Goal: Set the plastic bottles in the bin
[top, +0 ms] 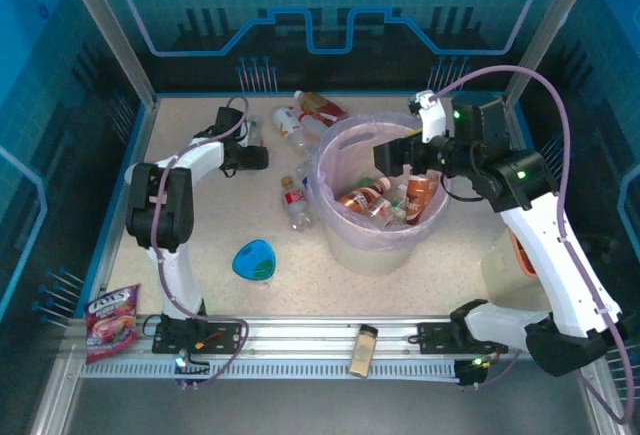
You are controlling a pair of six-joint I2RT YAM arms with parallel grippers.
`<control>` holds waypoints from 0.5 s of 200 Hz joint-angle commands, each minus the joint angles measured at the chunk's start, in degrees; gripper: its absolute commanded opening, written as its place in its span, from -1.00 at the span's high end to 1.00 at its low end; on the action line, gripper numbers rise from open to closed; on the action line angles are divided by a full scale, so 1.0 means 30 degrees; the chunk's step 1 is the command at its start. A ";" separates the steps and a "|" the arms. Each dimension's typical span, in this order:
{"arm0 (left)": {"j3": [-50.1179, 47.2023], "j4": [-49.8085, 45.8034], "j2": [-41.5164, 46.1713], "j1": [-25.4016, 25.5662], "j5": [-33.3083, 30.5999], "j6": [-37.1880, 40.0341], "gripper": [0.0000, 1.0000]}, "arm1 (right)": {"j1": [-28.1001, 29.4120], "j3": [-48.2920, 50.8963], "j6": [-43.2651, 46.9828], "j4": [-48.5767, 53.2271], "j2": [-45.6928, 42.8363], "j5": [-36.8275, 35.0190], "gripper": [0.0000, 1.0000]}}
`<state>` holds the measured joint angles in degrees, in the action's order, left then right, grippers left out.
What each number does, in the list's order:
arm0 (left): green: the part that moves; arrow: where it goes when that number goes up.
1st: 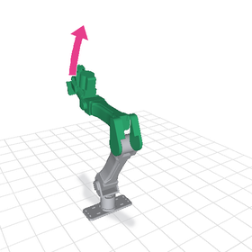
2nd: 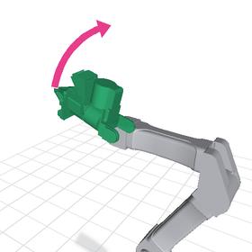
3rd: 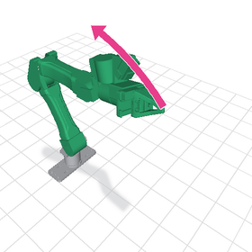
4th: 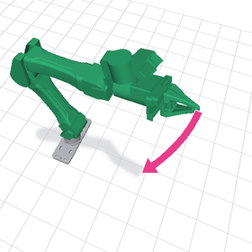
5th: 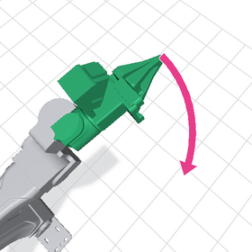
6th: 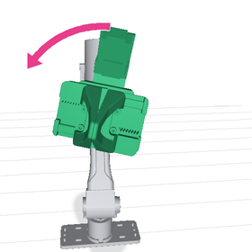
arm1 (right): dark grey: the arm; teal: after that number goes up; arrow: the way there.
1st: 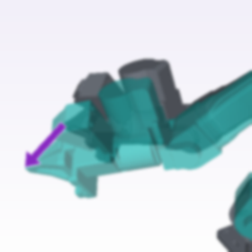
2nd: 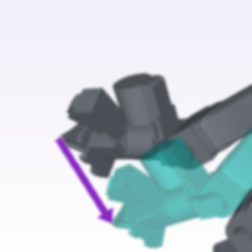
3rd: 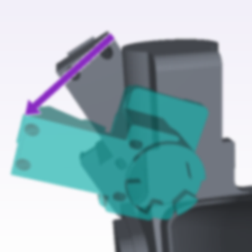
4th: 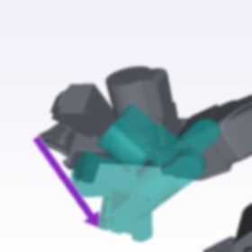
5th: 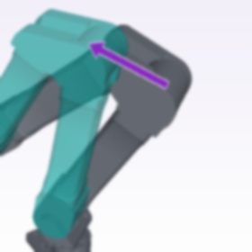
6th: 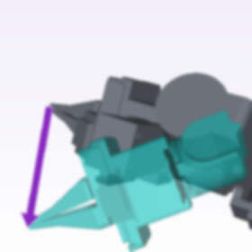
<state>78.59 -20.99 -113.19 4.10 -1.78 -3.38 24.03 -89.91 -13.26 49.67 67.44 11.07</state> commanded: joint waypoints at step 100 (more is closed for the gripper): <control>-0.2063 0.0163 0.6461 -0.0170 0.1690 -0.2878 0.15 | -0.0783 0.0664 -0.2124 -0.0784 -0.2148 0.1490 -0.70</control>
<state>75.72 -23.03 -105.84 4.01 -1.93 -6.55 22.33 -88.20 -15.94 50.17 63.00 12.47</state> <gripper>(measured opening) 0.597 0.856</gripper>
